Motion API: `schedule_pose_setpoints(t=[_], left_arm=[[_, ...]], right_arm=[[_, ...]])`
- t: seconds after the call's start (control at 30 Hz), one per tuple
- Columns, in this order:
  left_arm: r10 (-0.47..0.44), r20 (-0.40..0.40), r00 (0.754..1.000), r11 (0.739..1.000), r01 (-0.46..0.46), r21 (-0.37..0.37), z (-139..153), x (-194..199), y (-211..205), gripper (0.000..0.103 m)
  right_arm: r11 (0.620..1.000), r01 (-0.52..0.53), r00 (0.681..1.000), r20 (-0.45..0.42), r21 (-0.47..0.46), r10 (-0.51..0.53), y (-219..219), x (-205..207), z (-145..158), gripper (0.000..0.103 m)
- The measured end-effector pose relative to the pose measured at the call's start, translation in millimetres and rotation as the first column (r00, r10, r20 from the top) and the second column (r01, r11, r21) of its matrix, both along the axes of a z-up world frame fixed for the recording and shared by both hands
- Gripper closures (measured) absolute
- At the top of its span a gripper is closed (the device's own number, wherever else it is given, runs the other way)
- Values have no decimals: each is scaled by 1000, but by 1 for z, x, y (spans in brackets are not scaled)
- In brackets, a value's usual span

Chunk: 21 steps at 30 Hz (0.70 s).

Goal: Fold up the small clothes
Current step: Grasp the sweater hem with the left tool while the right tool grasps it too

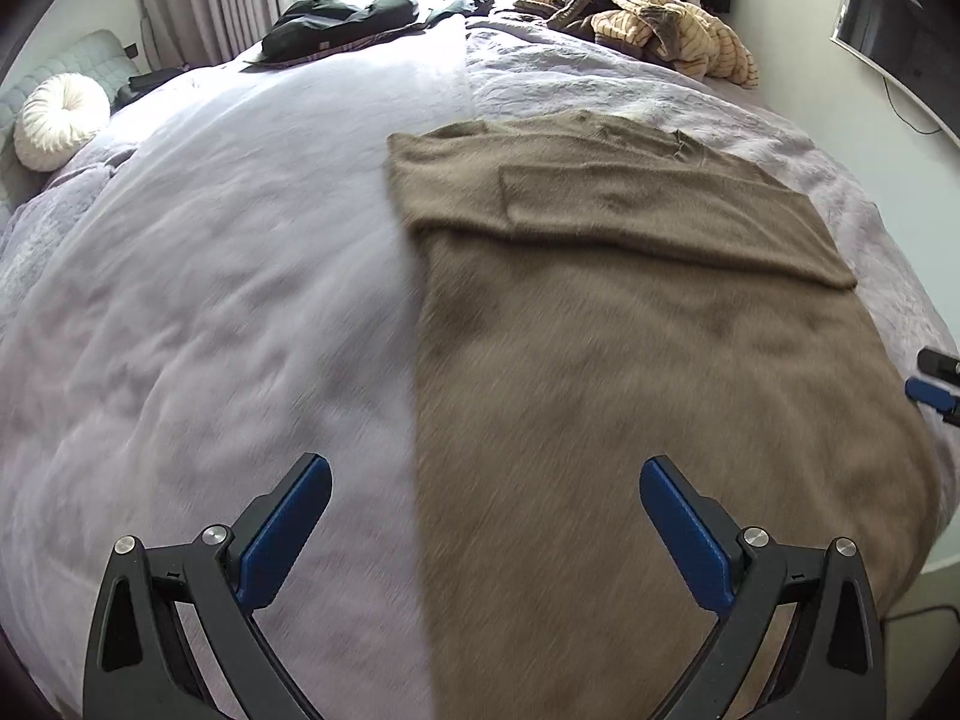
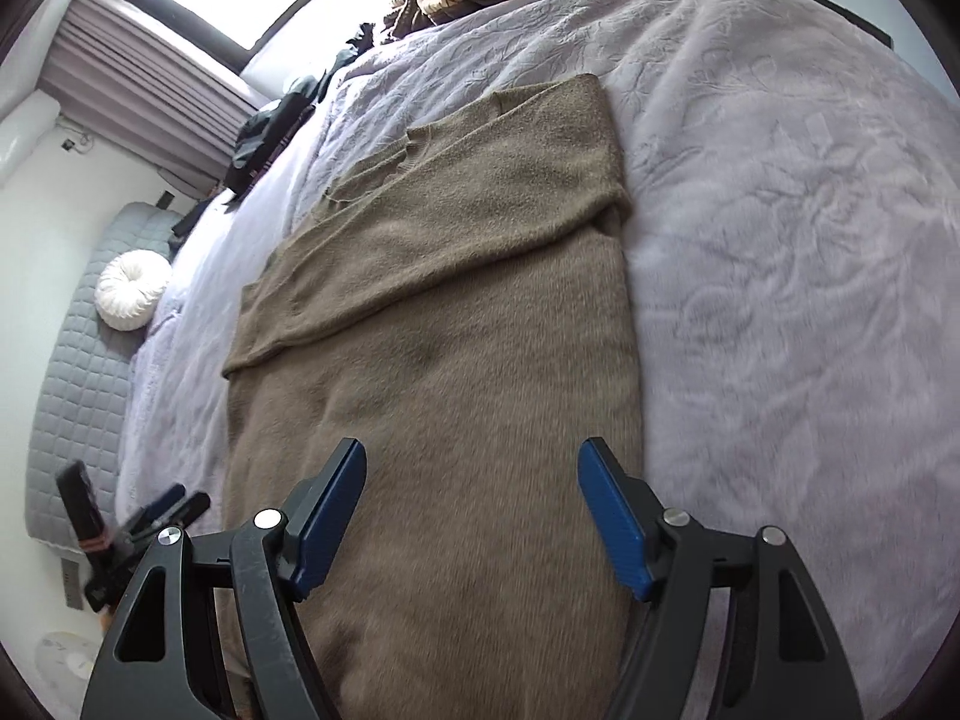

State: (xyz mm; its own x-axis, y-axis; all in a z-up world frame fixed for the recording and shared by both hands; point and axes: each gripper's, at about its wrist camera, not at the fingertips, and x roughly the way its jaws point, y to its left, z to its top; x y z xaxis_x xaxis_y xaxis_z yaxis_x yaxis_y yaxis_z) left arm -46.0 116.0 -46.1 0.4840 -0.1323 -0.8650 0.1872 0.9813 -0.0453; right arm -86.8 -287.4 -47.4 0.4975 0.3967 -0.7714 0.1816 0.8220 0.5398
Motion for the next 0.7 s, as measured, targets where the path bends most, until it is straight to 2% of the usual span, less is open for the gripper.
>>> schedule_pose_setpoints(t=[0.1, 0.27, 0.4, 0.57, 0.7], left_arm=[[-16, -19, 1000, 1000, 16, -25, -2, -18, 13, 0], [-70, -89, 994, 988, 57, -145, -11, -52, 28, 0], [-106, -145, 984, 967, 68, -246, -21, -70, 28, 0], [-124, -191, 974, 952, 62, -301, -29, -84, 22, 0], [-143, -207, 968, 936, 64, -347, -30, -88, 19, 0]], right_arm=[[999, -16, 1000, 7, 34, 16, -5, -18, 1, 27], [997, -31, 999, -14, 64, 32, -14, -55, -5, 27], [987, -28, 1000, -3, 160, 29, -22, -86, -15, 27], [949, -60, 998, 20, 310, 57, -25, -118, -27, 27], [921, -113, 993, 7, 372, 119, -10, -135, -49, 27]])
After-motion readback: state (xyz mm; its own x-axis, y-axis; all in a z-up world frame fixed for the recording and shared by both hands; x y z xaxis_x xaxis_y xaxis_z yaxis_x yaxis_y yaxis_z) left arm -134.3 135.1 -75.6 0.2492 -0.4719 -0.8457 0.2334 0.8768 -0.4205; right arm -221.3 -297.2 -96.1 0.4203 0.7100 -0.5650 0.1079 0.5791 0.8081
